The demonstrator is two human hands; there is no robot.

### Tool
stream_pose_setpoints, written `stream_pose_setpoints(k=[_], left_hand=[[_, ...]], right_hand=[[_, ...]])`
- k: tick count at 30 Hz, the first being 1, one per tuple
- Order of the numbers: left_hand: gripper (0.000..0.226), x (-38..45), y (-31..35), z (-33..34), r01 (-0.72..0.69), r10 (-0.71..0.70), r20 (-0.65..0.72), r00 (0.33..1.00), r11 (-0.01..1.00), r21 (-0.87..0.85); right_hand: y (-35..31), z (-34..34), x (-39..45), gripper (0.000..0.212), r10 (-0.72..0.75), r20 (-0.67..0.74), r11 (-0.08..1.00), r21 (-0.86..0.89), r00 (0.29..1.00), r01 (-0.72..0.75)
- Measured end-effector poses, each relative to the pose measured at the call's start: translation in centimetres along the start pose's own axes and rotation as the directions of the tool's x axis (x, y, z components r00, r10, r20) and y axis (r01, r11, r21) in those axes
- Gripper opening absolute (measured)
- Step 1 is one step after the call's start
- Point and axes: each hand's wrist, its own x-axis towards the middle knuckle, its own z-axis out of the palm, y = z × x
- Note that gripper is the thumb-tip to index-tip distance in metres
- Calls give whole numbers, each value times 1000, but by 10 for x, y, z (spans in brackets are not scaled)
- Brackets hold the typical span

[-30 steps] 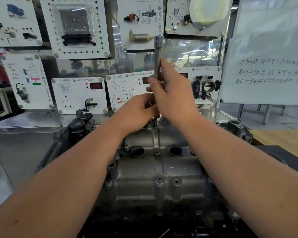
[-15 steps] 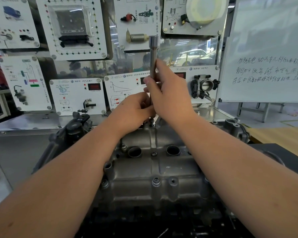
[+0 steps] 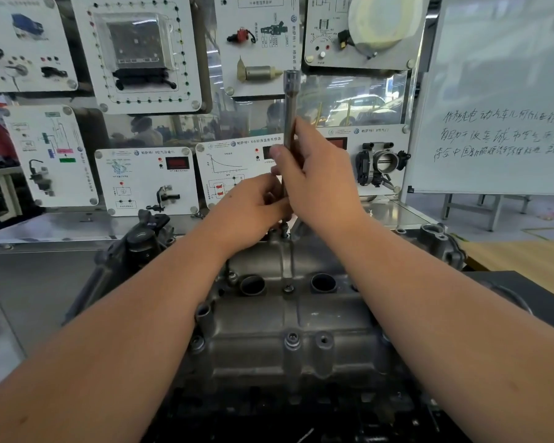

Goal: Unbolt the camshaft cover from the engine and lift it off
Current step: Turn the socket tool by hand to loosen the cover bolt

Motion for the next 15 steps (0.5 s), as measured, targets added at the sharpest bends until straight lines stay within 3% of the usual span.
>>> stream_pose_setpoints(k=[3,6,8,15], left_hand=[[30,-1,0,2,11,-11,2,1000,999,-30],[15,0,-2,2,-12,12,-7,1000,1000,-4],[14,1,-4,1,-6,6,-4,1000,1000,-1],[43,-1,1,1,-2,2,4,1000,999,-49]], right_hand=[[2,1,3,18,46,37,999,22,998,-47],[1,2,2,46,75,55,996,42,996,-77],[2,3,1,54,79,63,995,54,995,-83],[0,0,1,36,5,5,1000,-15,1000,-5]])
